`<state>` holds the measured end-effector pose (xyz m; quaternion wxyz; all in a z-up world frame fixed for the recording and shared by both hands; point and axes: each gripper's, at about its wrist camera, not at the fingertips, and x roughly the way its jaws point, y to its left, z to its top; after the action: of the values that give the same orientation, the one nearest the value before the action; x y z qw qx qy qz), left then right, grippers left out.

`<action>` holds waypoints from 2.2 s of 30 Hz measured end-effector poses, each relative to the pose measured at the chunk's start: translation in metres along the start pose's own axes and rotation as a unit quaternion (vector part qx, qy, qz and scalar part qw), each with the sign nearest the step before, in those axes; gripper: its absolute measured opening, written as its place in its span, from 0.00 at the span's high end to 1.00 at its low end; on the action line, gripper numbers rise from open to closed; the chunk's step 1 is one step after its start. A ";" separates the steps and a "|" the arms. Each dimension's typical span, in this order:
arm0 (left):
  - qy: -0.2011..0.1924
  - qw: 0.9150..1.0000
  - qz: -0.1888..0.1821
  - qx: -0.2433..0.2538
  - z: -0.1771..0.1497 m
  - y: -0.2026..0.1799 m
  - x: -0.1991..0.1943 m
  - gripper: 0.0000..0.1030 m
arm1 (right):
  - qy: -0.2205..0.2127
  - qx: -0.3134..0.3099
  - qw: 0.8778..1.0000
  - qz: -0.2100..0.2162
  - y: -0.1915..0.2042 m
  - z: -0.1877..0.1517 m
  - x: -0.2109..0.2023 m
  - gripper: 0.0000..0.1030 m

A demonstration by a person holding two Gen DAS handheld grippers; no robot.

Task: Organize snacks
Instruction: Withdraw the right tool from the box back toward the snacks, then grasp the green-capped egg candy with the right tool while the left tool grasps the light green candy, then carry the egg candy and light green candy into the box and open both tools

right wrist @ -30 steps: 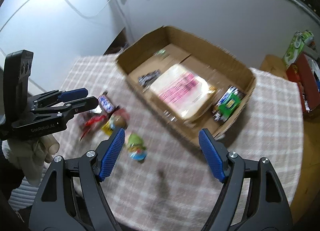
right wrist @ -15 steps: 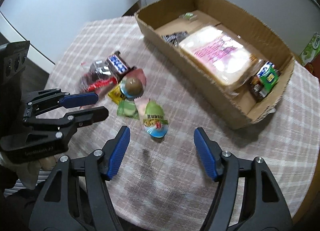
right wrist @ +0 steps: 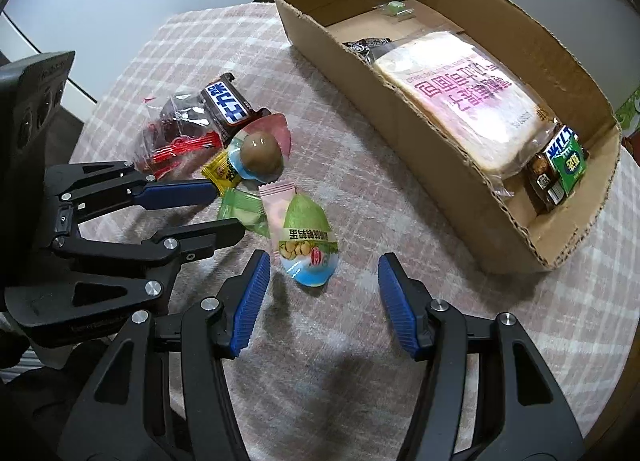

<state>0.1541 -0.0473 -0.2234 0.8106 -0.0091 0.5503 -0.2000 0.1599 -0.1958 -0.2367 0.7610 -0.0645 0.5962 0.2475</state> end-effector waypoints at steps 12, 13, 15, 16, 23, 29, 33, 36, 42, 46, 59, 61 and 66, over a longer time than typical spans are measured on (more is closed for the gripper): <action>0.008 0.994 -0.011 0.105 0.002 -0.017 0.005 0.68 | 0.008 -0.002 1.000 -0.001 -0.004 0.007 0.009 0.43; 0.010 0.994 -0.011 0.111 0.001 -0.019 0.005 0.68 | 0.008 -0.003 1.000 -0.001 -0.004 0.006 0.008 0.44; 0.013 0.993 -0.015 0.119 0.001 -0.022 0.005 0.68 | 0.009 -0.002 1.000 0.001 -0.005 0.005 0.007 0.45; 0.013 0.992 -0.012 0.125 0.001 -0.023 0.005 0.68 | 0.010 -0.001 1.000 0.005 -0.005 0.005 0.007 0.48; 0.008 0.987 0.009 0.158 0.004 -0.043 0.014 0.68 | 0.013 0.029 0.999 0.020 -0.008 0.003 0.009 0.50; -0.004 0.987 0.011 0.161 0.007 -0.053 0.020 0.69 | 0.011 0.019 1.000 0.004 0.005 0.000 0.009 0.66; -0.012 0.988 0.008 0.156 0.009 -0.055 0.023 0.76 | 0.009 0.029 1.000 0.001 0.003 -0.001 0.009 0.68; -0.014 0.989 0.002 0.146 0.011 -0.055 0.025 0.77 | 0.008 0.034 0.999 -0.004 0.001 -0.003 0.007 0.69; -0.016 0.993 -0.006 0.116 0.010 -0.048 0.024 0.77 | 0.000 0.057 0.998 0.005 -0.008 -0.010 -0.003 0.71; -0.017 0.995 -0.010 0.098 0.006 -0.042 0.021 0.77 | 0.001 0.060 0.998 0.006 -0.012 -0.014 -0.003 0.71; -0.050 0.998 -0.017 0.041 -0.002 -0.017 -0.018 0.77 | -0.022 0.063 0.998 0.013 -0.011 -0.015 -0.025 0.71; -0.061 0.997 -0.018 0.038 0.004 -0.015 -0.027 0.77 | -0.031 0.062 0.998 0.014 -0.012 -0.012 -0.034 0.71; -0.087 0.995 -0.018 0.039 0.023 -0.012 -0.043 0.77 | -0.052 0.059 0.997 0.011 -0.013 -0.003 -0.056 0.71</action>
<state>0.1578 -0.0489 -0.1731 0.8513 -0.0044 0.4694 -0.2345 0.1539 -0.2252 -0.1876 0.7911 -0.0003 0.5696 0.2232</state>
